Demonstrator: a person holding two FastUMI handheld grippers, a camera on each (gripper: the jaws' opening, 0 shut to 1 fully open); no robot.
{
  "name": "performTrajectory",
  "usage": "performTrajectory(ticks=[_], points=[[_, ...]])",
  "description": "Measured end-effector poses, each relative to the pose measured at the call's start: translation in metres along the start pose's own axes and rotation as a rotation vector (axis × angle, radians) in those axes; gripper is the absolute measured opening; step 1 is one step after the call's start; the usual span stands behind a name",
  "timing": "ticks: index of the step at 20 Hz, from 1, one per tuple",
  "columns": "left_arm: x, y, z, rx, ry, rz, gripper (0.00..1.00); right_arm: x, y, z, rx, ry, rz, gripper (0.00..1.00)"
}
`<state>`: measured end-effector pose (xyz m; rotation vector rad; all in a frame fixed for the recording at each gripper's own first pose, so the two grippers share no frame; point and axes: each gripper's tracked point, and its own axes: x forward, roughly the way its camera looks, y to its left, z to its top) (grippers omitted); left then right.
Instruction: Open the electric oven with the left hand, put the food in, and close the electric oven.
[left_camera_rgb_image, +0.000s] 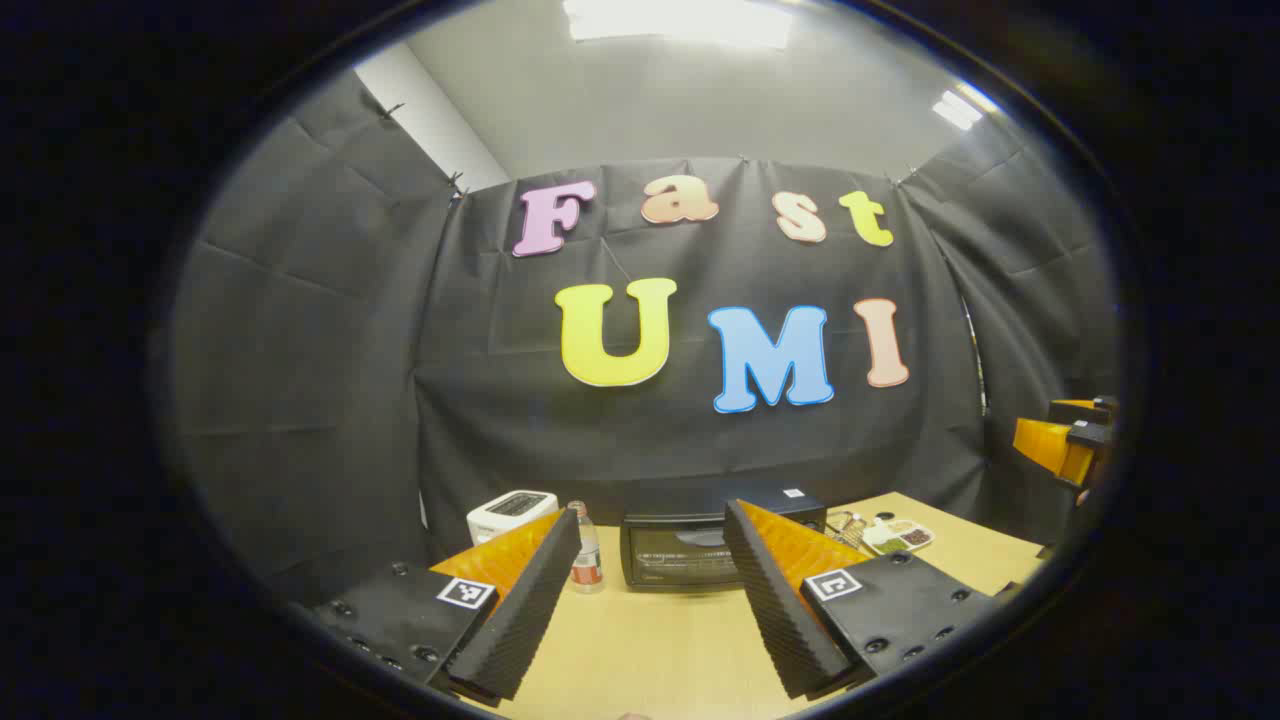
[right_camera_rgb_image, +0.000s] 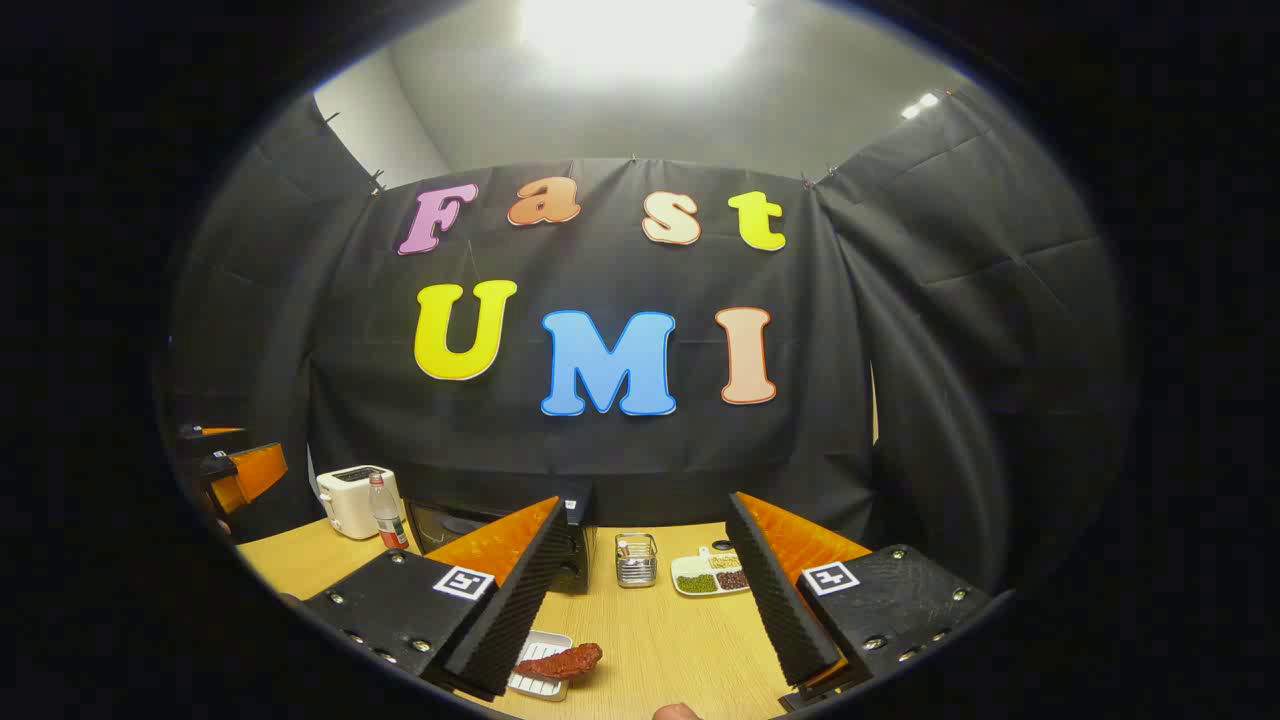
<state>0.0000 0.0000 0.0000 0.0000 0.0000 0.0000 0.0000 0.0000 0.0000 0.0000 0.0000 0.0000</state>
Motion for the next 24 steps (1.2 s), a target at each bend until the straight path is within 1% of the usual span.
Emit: performTrajectory(ticks=[5, 6, 7, 8, 24], points=[[-0.0024, -0.0001, 0.0021, 0.000, -0.007, -0.003, 1.00, -0.0004, -0.0011, 0.0013, 0.003, -0.003, -0.002, 0.96], [-0.0021, -0.0002, 0.0024, 0.001, -0.007, -0.002, 0.97, -0.0009, -0.0010, 0.0012, 0.003, -0.004, -0.003, 0.96], [-0.0032, -0.0002, 0.0019, 0.000, -0.006, -0.001, 0.97, -0.0015, -0.0008, 0.0010, 0.002, -0.004, -0.003, 0.96], [-0.0046, -0.0001, 0.0023, -0.002, -0.005, -0.001, 1.00, -0.0025, -0.0005, 0.0012, 0.001, -0.004, -0.001, 0.96], [-0.0084, -0.0083, 0.0056, 0.000, -0.020, -0.005, 1.00, -0.0038, -0.0017, 0.0047, -0.012, -0.015, 0.008, 0.96]])
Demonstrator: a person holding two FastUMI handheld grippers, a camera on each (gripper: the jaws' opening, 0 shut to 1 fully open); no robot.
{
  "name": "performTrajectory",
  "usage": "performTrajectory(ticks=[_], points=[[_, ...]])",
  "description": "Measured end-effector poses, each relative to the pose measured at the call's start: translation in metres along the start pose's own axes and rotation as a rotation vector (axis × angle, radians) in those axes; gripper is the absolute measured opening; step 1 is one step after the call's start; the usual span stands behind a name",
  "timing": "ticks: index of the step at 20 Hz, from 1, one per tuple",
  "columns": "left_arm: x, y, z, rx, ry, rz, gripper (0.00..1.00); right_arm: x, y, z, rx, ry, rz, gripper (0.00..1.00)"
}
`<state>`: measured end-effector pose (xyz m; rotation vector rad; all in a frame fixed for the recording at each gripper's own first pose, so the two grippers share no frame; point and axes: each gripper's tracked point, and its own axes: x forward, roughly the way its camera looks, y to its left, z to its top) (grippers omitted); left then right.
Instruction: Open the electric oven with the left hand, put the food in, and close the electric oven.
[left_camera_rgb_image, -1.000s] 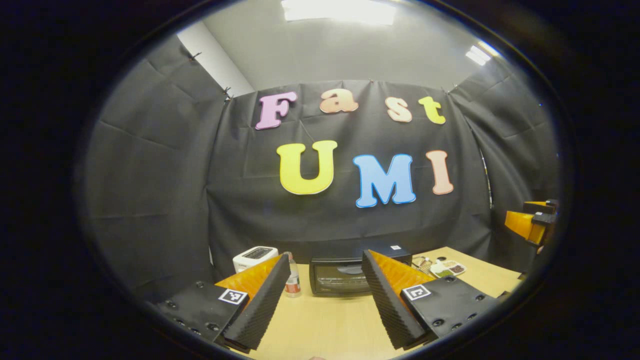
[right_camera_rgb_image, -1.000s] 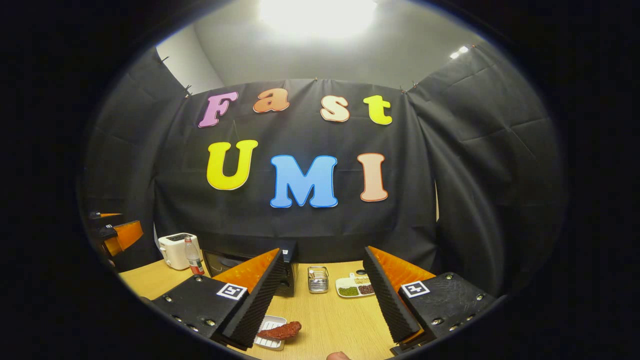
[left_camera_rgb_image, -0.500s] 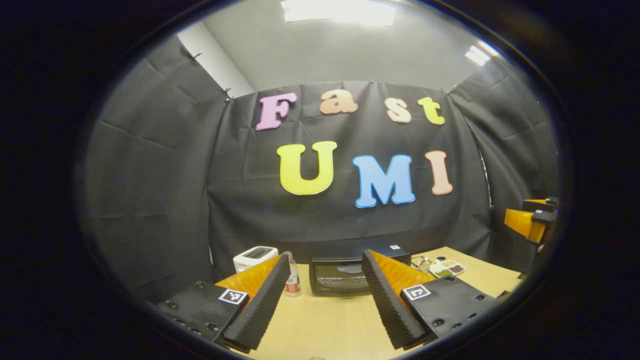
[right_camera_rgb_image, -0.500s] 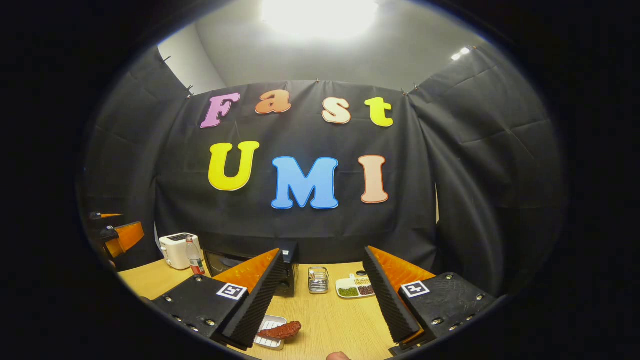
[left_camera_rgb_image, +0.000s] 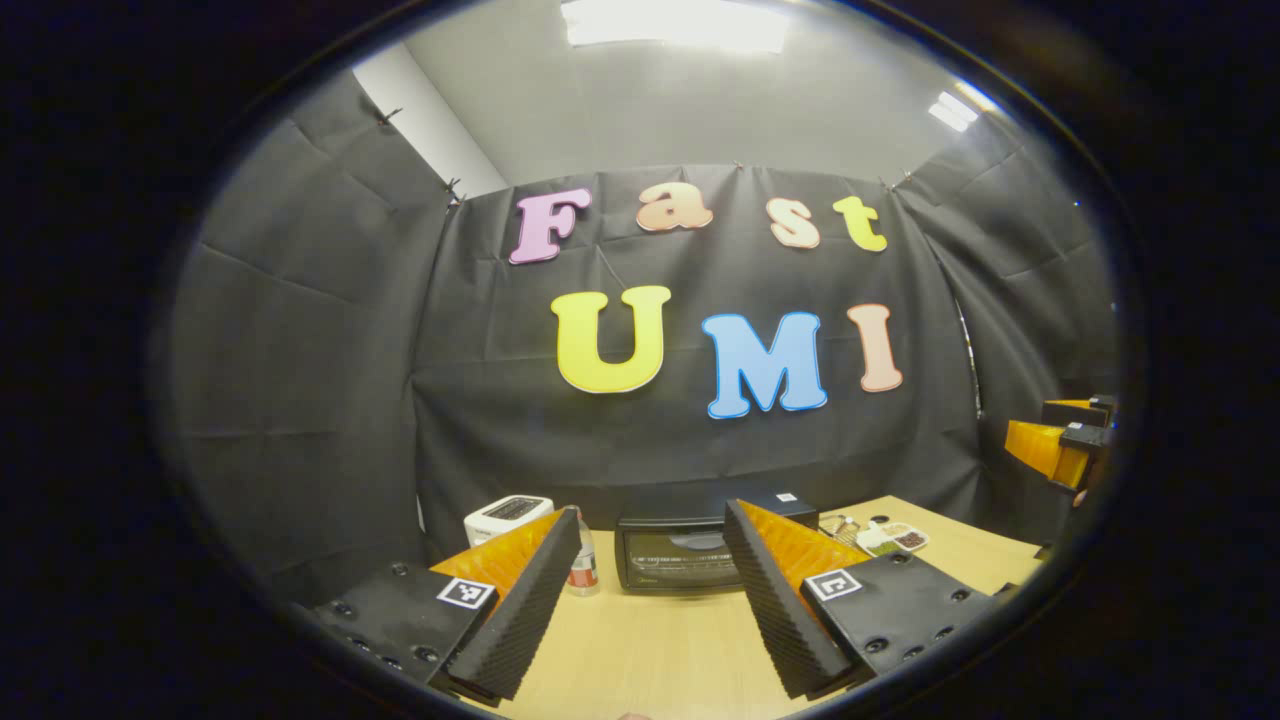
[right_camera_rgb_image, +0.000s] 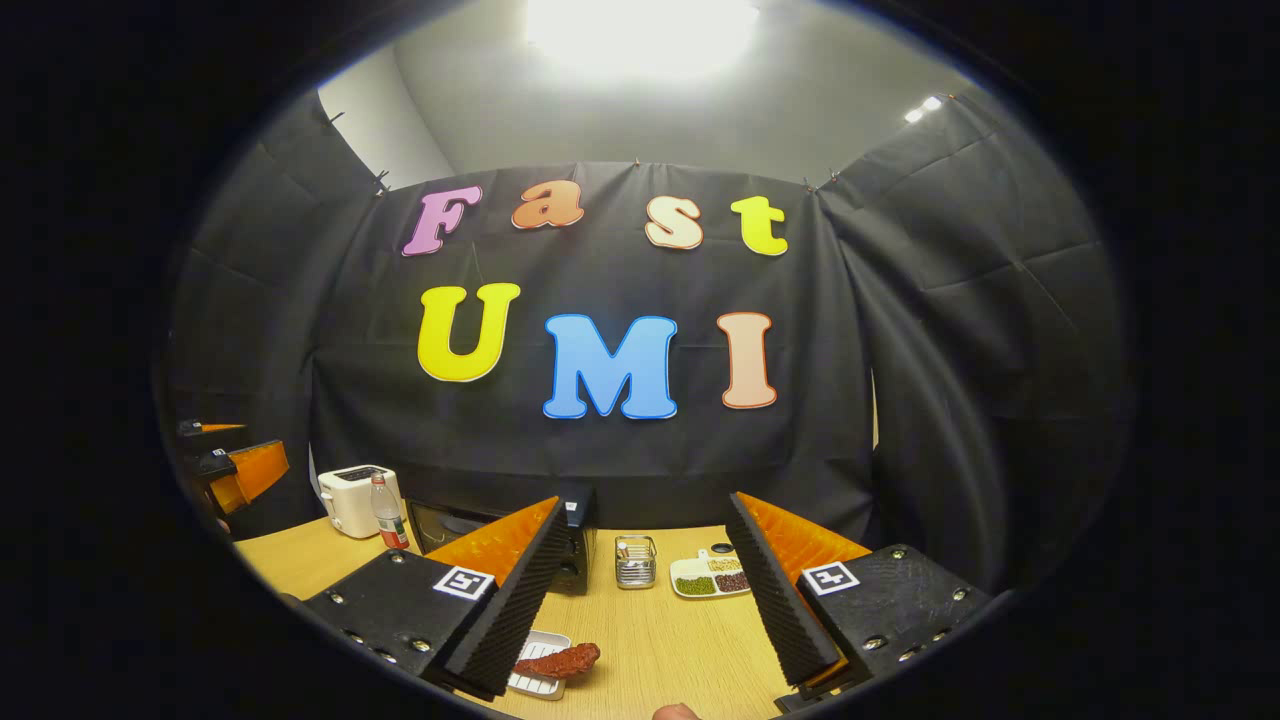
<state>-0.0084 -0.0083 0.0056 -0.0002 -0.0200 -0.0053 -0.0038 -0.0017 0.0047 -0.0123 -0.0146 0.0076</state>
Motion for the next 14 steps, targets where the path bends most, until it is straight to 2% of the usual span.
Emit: performTrajectory(ticks=[2, 3, 6, 14], points=[[0.001, -0.002, 0.001, -0.008, -0.003, -0.003, 1.00, 0.000, 0.000, 0.001, 0.001, -0.005, 0.002, 0.96], [0.001, -0.005, 0.001, -0.015, -0.003, -0.007, 0.97, 0.000, -0.001, 0.001, 0.001, -0.010, 0.001, 0.96], [0.006, -0.012, 0.012, -0.016, -0.016, -0.015, 0.99, 0.002, -0.008, 0.005, 0.002, -0.024, -0.007, 0.96], [0.028, -0.029, 0.030, 0.004, -0.064, 0.007, 1.00, 0.017, -0.017, 0.001, 0.001, -0.010, 0.046, 0.96]])
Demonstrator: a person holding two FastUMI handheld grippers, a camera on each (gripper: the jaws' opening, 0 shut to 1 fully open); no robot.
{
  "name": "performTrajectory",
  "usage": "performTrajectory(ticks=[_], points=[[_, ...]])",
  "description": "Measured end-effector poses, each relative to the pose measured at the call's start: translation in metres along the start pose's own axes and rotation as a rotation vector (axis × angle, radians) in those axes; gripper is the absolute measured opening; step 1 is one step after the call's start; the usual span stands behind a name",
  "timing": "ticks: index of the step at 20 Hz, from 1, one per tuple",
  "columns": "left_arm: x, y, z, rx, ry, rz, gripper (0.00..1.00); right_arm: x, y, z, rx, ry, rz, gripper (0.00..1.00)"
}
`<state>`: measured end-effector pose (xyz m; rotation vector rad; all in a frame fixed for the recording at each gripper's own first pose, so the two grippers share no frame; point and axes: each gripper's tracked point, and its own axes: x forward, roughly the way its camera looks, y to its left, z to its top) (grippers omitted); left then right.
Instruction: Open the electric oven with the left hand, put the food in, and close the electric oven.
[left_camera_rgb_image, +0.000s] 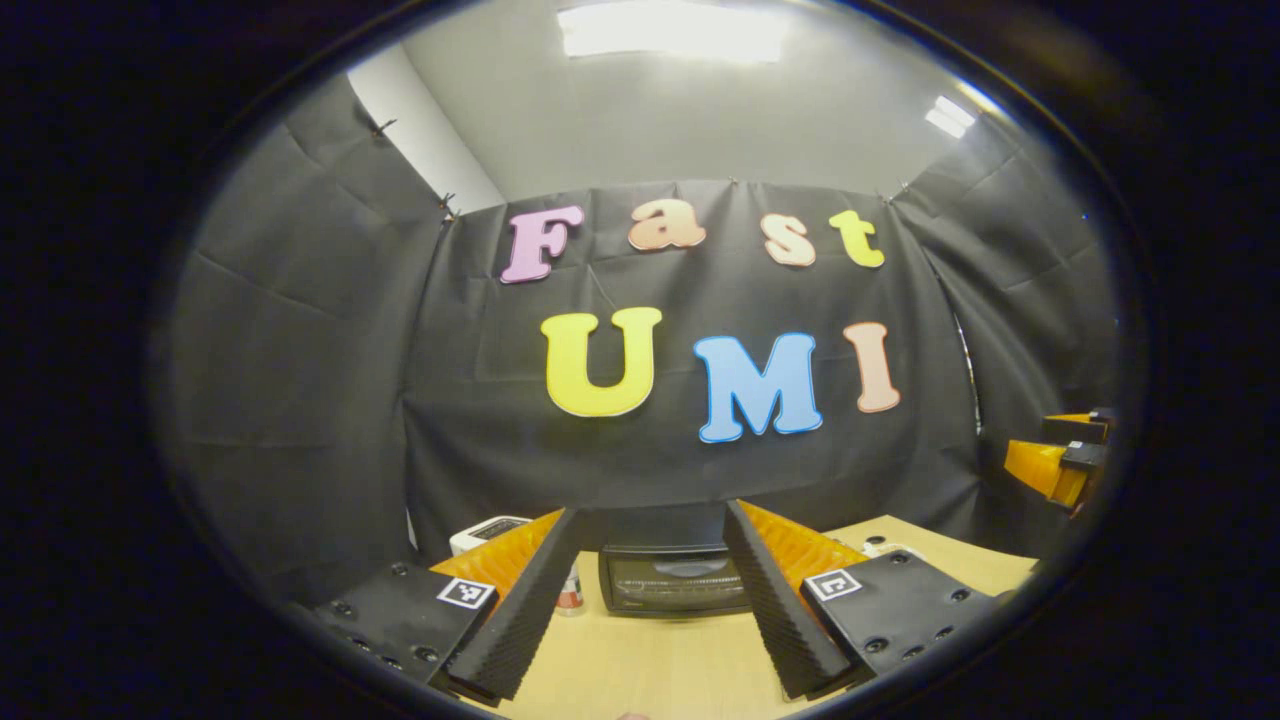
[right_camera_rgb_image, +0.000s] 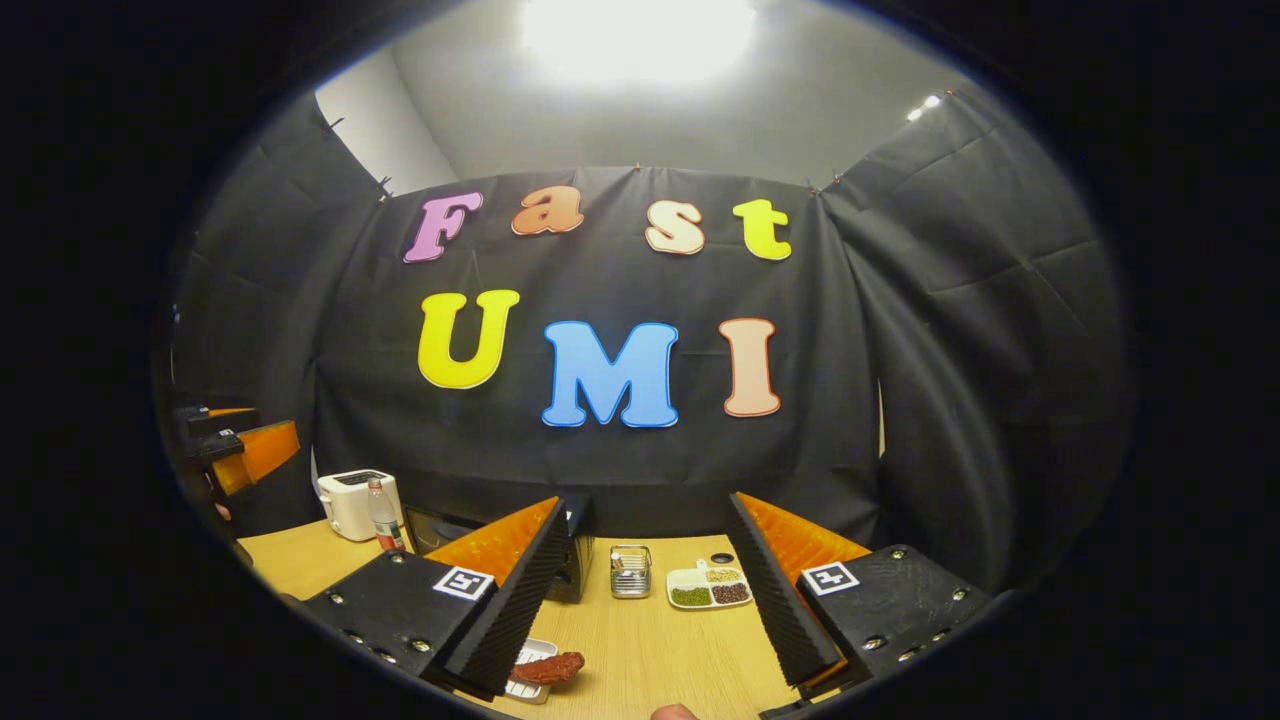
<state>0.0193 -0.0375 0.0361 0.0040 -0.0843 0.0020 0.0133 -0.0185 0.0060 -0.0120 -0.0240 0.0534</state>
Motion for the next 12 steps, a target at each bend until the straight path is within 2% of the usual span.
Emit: performTrajectory(ticks=[2, 4, 8, 12], points=[[0.010, -0.002, -0.001, -0.003, -0.010, 0.019, 0.97, 0.002, 0.000, -0.005, 0.004, 0.014, 0.034, 0.96], [0.026, -0.004, -0.004, -0.003, -0.016, 0.042, 1.00, 0.006, -0.002, -0.006, 0.009, 0.009, 0.055, 0.96], [0.069, -0.008, -0.024, 0.023, -0.018, 0.023, 1.00, 0.019, -0.012, -0.004, 0.014, -0.002, 0.017, 0.96], [0.125, -0.017, -0.064, 0.002, 0.035, -0.036, 1.00, 0.035, -0.018, -0.004, 0.032, -0.003, -0.070, 0.96]])
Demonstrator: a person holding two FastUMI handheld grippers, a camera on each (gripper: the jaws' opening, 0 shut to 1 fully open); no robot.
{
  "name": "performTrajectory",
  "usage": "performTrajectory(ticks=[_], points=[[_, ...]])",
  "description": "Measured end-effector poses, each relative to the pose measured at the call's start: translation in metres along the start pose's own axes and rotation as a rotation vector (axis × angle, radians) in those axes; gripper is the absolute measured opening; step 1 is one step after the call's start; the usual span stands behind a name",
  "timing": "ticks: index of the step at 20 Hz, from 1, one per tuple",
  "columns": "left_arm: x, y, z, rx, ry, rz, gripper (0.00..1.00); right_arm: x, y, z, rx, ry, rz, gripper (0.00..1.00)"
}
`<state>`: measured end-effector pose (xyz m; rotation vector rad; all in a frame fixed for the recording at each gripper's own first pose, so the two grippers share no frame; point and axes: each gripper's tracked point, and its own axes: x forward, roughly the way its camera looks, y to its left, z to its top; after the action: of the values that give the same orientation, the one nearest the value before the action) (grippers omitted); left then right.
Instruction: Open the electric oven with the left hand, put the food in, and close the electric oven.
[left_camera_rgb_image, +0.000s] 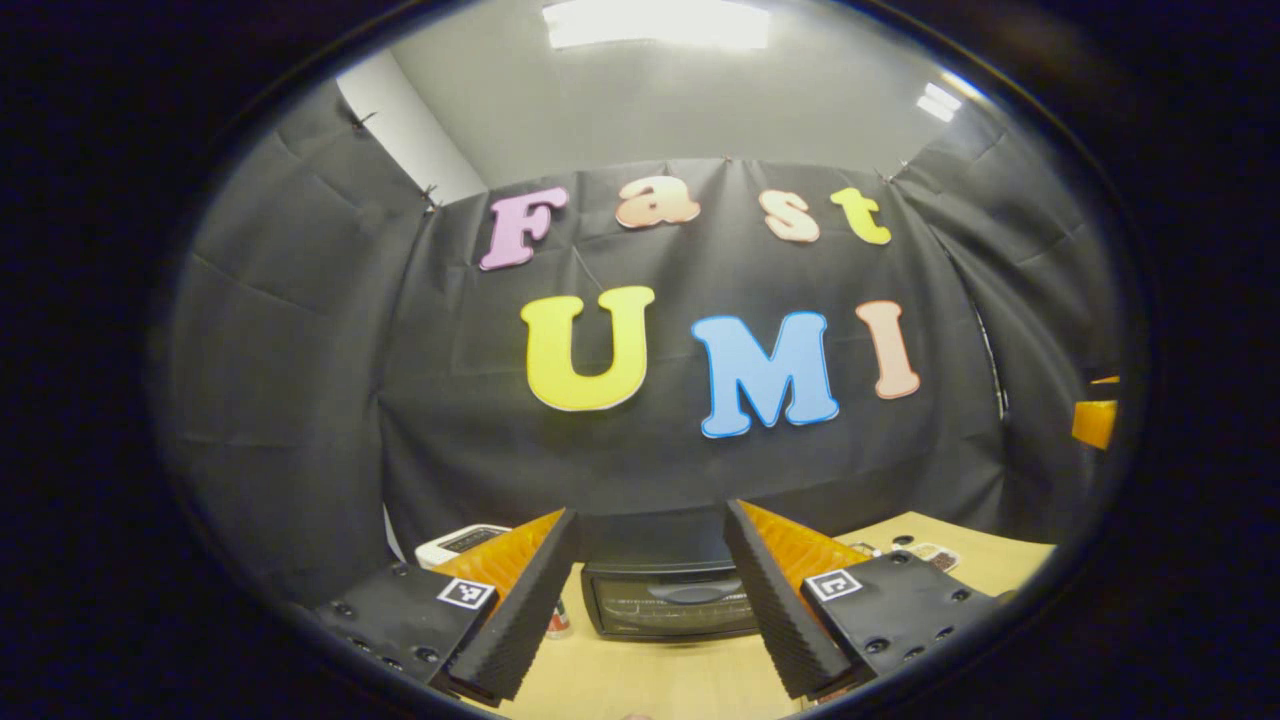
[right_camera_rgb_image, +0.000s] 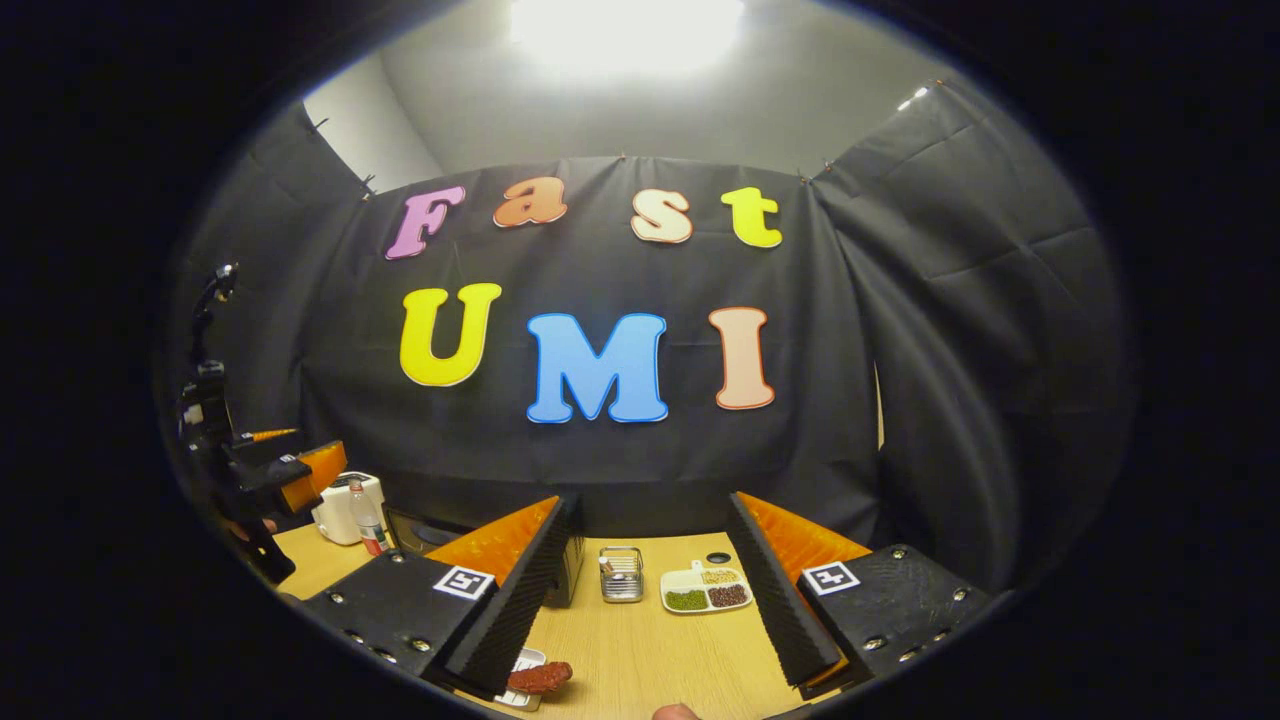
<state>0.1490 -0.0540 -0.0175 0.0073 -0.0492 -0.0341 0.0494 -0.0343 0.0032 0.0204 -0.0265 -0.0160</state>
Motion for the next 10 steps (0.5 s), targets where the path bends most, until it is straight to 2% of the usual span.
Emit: performTrajectory(ticks=[4, 5, 9, 10], points=[[0.055, -0.006, -0.047, -0.011, 0.075, -0.051, 1.00, 0.013, 0.000, -0.003, -0.043, 0.015, -0.071, 0.96], [0.066, -0.007, -0.062, -0.007, 0.102, -0.061, 0.97, 0.015, 0.000, -0.004, -0.051, 0.020, -0.087, 0.96], [0.106, -0.019, -0.107, -0.011, 0.175, -0.103, 1.00, 0.021, -0.004, -0.009, -0.065, 0.044, -0.153, 0.96], [0.115, -0.023, -0.116, -0.013, 0.191, -0.114, 0.97, 0.021, -0.005, -0.011, -0.070, 0.053, -0.169, 0.96]])
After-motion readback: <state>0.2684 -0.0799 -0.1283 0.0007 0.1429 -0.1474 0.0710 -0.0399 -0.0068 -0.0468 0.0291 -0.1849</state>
